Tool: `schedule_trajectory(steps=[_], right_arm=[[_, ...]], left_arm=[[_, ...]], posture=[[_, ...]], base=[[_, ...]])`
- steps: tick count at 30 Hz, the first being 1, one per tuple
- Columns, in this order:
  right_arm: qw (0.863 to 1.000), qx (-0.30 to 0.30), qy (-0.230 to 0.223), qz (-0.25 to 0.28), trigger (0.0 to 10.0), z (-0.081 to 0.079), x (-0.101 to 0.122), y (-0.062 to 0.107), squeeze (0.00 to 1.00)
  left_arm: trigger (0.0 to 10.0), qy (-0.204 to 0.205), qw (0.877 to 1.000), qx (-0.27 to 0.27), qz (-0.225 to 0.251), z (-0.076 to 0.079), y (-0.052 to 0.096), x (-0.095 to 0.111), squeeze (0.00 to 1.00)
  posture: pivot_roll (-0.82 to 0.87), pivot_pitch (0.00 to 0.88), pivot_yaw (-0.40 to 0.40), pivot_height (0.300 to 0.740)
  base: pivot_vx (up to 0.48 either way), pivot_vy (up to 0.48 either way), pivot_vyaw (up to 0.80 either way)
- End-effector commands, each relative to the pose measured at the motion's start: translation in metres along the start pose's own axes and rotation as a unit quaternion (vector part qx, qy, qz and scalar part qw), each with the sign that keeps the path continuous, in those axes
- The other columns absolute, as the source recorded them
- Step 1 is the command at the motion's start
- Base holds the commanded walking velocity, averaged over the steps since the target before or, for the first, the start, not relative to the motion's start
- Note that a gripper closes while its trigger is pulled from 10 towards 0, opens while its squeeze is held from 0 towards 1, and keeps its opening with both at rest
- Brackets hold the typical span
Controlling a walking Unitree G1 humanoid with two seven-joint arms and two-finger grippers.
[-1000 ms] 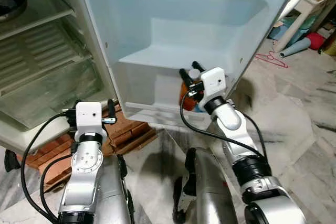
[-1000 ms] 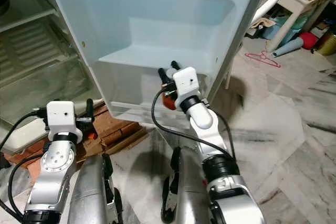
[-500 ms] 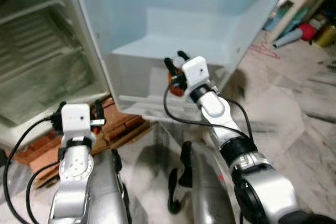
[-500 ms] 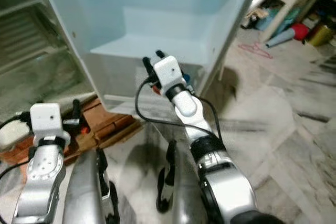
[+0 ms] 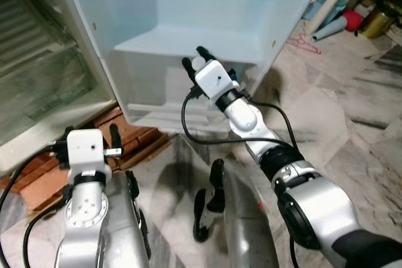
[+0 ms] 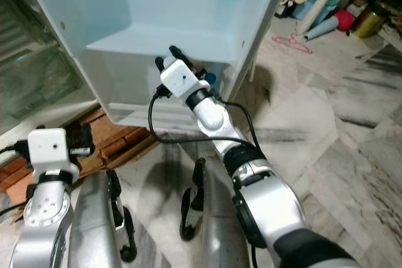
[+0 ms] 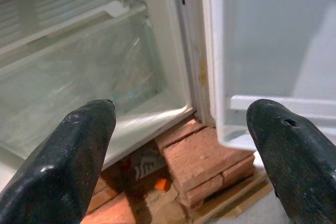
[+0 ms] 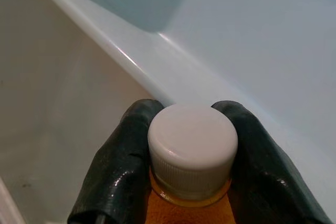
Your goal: Restocking fridge
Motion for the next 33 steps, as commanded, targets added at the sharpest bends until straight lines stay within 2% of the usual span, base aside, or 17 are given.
schedule_trajectory(steps=[1, 6, 9, 10, 11, 12, 13, 15, 18, 25, 33], right_arm=[[0.994, 0.043, 0.007, -0.105, 10.0, -0.020, -0.048, 0.023, 0.00], [0.993, 0.039, -0.009, -0.108, 10.0, -0.026, -0.051, 0.024, 0.00], [0.991, 0.031, -0.048, -0.117, 10.0, -0.034, -0.055, 0.027, 0.00], [0.991, 0.031, -0.048, -0.117, 10.0, -0.034, -0.055, 0.027, 0.00], [0.987, 0.011, -0.092, -0.135, 10.0, -0.036, -0.062, 0.030, 0.00], [0.984, 0.002, -0.109, -0.143, 10.0, -0.036, -0.065, 0.031, 0.00], [0.984, 0.002, -0.109, -0.143, 10.0, -0.036, -0.065, 0.031, 0.00], [0.973, -0.016, -0.148, -0.176, 10.0, -0.040, -0.078, 0.039, 0.00], [0.965, -0.028, -0.171, -0.198, 10.0, -0.041, -0.087, 0.046, 0.00], [0.959, -0.028, -0.185, -0.211, 10.0, -0.041, -0.092, 0.050, 0.00], [0.961, -0.021, -0.178, -0.211, 10.0, -0.040, -0.094, 0.052, 0.00]], left_arm=[[10.0, -0.004, 1.000, 0.002, -0.007, -0.003, 0.006, -0.001, 0.00], [10.0, -0.008, 1.000, -0.003, -0.011, -0.004, 0.014, 0.001, 0.00], [10.0, -0.008, 1.000, -0.007, -0.014, -0.005, 0.020, 0.003, 0.00], [10.0, -0.008, 1.000, -0.007, -0.014, -0.005, 0.020, 0.003, 0.00], [10.0, -0.009, 1.000, -0.010, -0.017, -0.006, 0.024, 0.005, 0.00], [10.0, -0.009, 1.000, -0.010, -0.018, -0.006, 0.026, 0.005, 0.00], [10.0, -0.009, 1.000, -0.010, -0.018, -0.006, 0.026, 0.005, 0.00], [10.0, -0.010, 1.000, -0.013, -0.023, -0.007, 0.031, 0.006, 0.00], [10.0, -0.010, 0.999, -0.016, -0.027, -0.007, 0.036, 0.007, 0.00], [10.0, -0.008, 0.999, -0.018, -0.035, -0.005, 0.039, 0.007, 0.00], [10.0, -0.006, 0.999, -0.014, -0.033, -0.005, 0.032, 0.009, 0.00]], posture=[[0.25, 0.363, -0.129, 0.563], [0.26, 0.390, -0.122, 0.563], [0.27, 0.417, -0.115, 0.563], [0.27, 0.417, -0.115, 0.563], [0.28, 0.435, -0.112, 0.563], [0.28, 0.438, -0.112, 0.563], [0.28, 0.438, -0.112, 0.563], [0.29, 0.457, -0.111, 0.563], [0.30, 0.471, -0.118, 0.563], [0.29, 0.472, -0.130, 0.563], [0.29, 0.444, -0.124, 0.563]], base=[[0.000, 0.000, 0.00], [0.000, 0.000, 0.00], [0.000, 0.000, 0.00], [0.000, 0.000, 0.00], [0.000, 0.000, 0.00], [0.000, 0.000, 0.00], [0.000, 0.000, 0.00], [0.000, 0.000, 0.00], [0.000, 0.000, 0.00], [0.000, 0.000, 0.00], [0.000, 0.000, 0.00]])
Point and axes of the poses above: a point about 5 cm out from each wrist's last joint towards the gripper, its own y axis pointing back from the gripper into the wrist, its own x axis along the axis of the wrist's last joint, z = x × y, the point moved 5 cm from there along -y, pointing out of the wrist towards the gripper, and after that the axes turned 11 degrees about -y, right-handed, at the moved point
